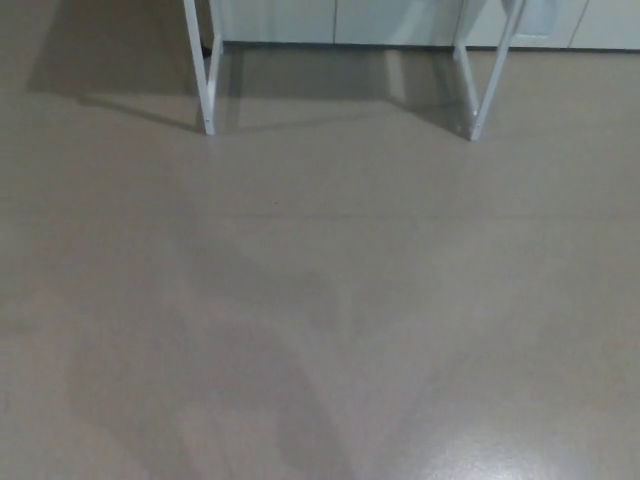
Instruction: The robot walk towards a table in front and pick up a black pencil case on the left hand side and put the pencil case into a small container on the right hand side
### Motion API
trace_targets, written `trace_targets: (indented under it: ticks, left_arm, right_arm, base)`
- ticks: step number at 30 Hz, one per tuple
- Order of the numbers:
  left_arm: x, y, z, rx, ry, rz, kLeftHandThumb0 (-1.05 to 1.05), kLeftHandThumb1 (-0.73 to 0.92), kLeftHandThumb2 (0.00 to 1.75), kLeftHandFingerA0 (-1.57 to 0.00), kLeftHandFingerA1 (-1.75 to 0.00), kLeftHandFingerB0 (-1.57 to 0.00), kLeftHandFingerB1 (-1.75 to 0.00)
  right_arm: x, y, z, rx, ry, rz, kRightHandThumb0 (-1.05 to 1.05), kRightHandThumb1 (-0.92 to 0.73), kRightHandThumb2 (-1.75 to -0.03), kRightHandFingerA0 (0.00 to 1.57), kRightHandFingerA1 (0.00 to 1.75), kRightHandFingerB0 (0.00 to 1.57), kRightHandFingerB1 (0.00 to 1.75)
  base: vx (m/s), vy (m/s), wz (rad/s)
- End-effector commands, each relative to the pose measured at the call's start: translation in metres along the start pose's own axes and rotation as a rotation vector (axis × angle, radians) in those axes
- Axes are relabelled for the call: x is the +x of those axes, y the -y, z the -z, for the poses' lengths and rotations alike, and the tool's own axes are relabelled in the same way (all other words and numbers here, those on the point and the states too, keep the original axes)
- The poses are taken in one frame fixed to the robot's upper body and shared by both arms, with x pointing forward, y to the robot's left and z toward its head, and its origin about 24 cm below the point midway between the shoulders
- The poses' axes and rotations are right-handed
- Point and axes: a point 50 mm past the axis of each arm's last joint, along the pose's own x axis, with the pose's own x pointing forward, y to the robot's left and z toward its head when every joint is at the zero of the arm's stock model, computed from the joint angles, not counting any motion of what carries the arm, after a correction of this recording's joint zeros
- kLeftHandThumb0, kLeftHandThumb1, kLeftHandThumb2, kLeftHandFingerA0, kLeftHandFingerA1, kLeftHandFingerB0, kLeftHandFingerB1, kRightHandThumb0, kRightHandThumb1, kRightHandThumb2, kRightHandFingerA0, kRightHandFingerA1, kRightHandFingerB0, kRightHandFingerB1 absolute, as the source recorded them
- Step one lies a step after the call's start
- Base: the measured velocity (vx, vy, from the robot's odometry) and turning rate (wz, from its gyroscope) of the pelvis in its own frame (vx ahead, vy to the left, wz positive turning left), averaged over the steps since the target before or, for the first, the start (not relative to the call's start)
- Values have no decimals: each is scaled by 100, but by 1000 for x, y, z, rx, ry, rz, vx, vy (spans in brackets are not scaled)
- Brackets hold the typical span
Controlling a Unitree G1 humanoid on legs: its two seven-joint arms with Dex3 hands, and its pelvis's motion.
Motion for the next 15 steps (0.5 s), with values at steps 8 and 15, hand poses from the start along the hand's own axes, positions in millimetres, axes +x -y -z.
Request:
trace_targets:
  ticks: [8,15]
  left_arm:
    - [-1,-1,-2,5,9,11,-7,49,54,-42,-49,-36,-36]
    - [1,0,-5,25,11,8,-9,49,55,-41,-47,-34,-36]
  right_arm:
    - [-1,7,0,-15,11,19,-12,-37,-82,47,68,20,53]
    - [0,5,-3,-15,11,18,-14,-37,-82,45,67,19,52]
  base:
    - [195,-152,14]
    - [151,105,-11]
